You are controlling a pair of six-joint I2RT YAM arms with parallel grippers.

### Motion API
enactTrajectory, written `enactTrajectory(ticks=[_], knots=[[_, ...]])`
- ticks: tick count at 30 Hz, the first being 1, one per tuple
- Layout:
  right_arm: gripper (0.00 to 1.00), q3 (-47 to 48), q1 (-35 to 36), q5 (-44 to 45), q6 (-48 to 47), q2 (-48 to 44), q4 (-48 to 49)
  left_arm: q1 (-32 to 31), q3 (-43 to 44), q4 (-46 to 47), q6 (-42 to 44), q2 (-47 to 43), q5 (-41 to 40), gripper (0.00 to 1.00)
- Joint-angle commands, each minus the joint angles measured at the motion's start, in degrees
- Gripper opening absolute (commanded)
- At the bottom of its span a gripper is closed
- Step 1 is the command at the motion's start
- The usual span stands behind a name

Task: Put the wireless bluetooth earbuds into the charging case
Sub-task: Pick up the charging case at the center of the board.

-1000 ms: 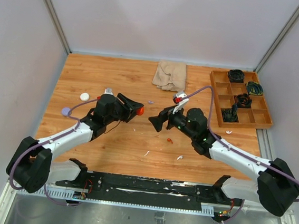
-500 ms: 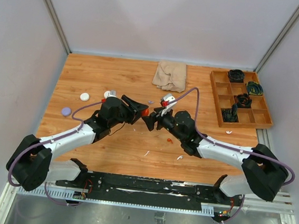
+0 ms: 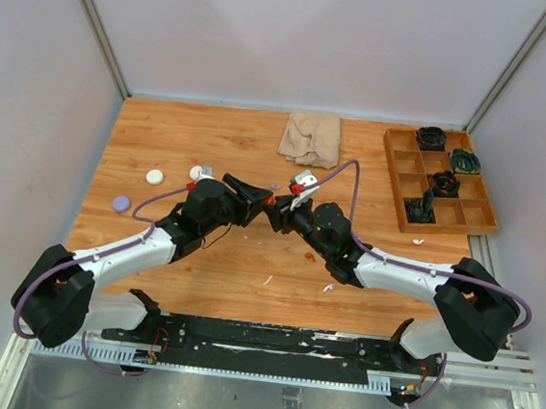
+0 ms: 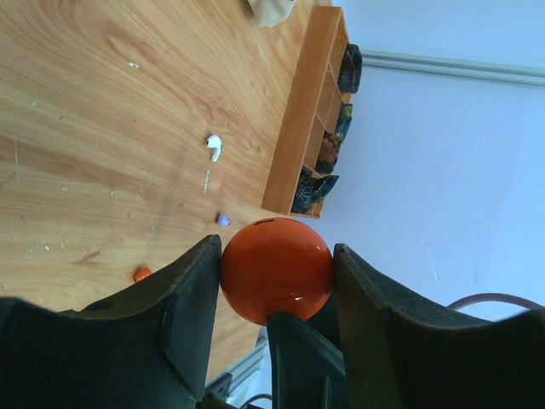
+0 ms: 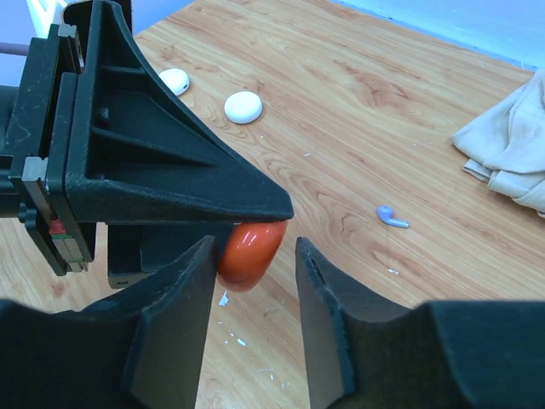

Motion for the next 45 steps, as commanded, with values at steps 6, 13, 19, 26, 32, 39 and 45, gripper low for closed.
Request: enactTrajectory(ticks=[6, 13, 19, 26, 32, 39, 45], knots=[[0.32, 2.07, 0.93, 2.64, 1.76, 0.41, 1.16, -1.56, -0.28, 2.52, 1.11, -2.08, -3.72, 0.51], [0.08, 2.46, 0.63, 1.7, 2.01, -0.74, -0.4, -2.29, -0.64, 4.34, 3.55, -2.79, -3.95, 0.62], [0.01, 3.43, -0.69, -3.48, 0.19, -3.36, -4.54, -2.29, -3.19, 9.09, 7.74, -3.12, -3.12, 0.82], [0.01, 6.31, -5.74, -14.48, -5.06, -9.61, -17.68, -2.26, -5.31, 12.39, 27.48, -6.76, -2.69, 0.85], [0.01, 13.34, -9.96, -21.97, -14.04, -14.37, -36.8, -2.28, -8.21, 15.97, 46.64, -10.34, 1.0, 0.86], [0.01, 23.14, -11.25, -28.3, -21.94, -14.97, -56.35, -2.29, -8.31, 19.93, 63.98, -11.46, 15.72, 0.88], [0.01, 33.3, -11.25, -34.65, -27.23, -11.44, -73.13, -2.29, -6.08, 20.72, 72.06, -9.52, 26.24, 0.88]])
